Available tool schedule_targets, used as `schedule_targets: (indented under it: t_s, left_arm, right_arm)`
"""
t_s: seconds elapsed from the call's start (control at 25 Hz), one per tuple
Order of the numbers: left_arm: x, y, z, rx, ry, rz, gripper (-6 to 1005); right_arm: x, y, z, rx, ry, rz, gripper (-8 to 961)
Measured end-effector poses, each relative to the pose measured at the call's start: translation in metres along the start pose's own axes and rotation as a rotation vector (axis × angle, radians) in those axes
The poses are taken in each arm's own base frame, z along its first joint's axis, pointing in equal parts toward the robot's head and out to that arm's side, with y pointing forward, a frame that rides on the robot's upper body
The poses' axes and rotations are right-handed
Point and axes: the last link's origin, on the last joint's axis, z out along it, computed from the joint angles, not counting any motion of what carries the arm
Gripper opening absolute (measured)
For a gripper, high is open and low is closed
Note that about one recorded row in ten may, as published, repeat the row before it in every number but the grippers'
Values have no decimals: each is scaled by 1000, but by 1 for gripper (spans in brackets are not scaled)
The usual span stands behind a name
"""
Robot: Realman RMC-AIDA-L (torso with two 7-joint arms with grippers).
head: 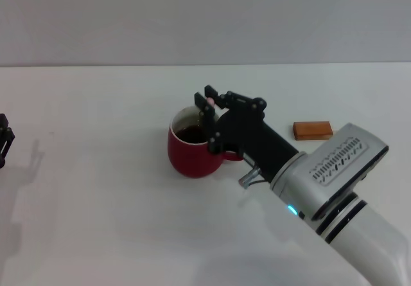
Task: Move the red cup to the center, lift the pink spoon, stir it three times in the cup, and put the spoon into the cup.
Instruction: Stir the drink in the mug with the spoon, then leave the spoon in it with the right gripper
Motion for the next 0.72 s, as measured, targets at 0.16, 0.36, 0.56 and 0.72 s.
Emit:
schedule_targets:
  t_s: [0.16,0.36,0.56,0.72]
  left_arm:
    - [0,0,0,0,2,0,840]
    - [0,1,0,-5,3,1,840]
    - [1,2,0,-9,5,1,840]
    - [1,2,0,-10,5,1,840]
  right_arm:
    - [-1,12,-2,-30,-4,15,131]
    - [-5,18,5,-70,-9,3,131]
    - [-7,9,12,-56,-12,-21,131]
    - [-6,-4,15,-26,-6,-42,130]
